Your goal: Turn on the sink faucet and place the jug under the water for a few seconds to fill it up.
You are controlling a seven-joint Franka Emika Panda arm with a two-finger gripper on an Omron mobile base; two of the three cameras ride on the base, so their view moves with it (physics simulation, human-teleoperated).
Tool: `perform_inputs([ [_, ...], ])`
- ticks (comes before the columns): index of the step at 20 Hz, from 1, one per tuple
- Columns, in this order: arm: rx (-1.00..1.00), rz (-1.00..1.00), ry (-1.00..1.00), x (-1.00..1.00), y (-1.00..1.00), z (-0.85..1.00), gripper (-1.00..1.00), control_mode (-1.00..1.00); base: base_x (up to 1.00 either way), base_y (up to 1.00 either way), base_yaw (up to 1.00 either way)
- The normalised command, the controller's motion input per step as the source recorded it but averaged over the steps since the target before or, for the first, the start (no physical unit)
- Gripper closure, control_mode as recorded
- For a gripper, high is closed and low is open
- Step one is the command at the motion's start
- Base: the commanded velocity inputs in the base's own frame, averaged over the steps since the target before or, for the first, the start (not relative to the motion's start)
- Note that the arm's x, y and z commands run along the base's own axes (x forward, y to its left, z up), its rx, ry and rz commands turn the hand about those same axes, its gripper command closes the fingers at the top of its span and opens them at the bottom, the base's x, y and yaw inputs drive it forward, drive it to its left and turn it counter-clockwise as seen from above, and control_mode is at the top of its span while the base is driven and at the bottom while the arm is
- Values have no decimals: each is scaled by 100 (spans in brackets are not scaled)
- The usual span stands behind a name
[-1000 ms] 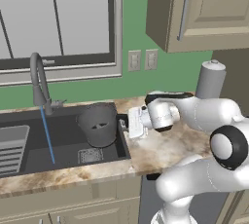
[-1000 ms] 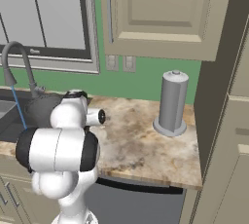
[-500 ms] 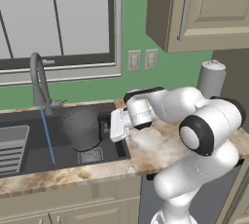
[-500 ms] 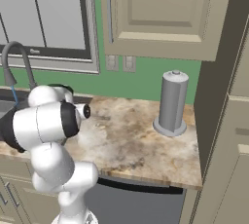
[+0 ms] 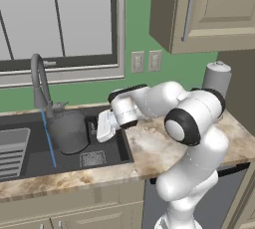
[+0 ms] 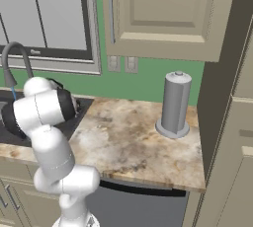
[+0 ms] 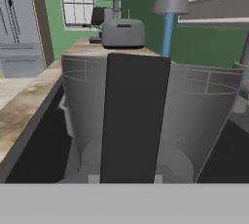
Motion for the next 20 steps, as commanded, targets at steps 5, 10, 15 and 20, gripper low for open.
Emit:
perform_inputs([
  [5, -1, 2, 2, 30, 50, -1, 100, -100, 0, 0, 0],
  [10, -1, 2, 0, 30, 34, -2, 100, -100, 0, 0, 0],
  [15, 0, 0, 0, 39, 14, -13, 100, -100, 0, 0, 0],
  [20, 0, 0, 0, 42, 13, -20, 100, -100, 0, 0, 0],
])
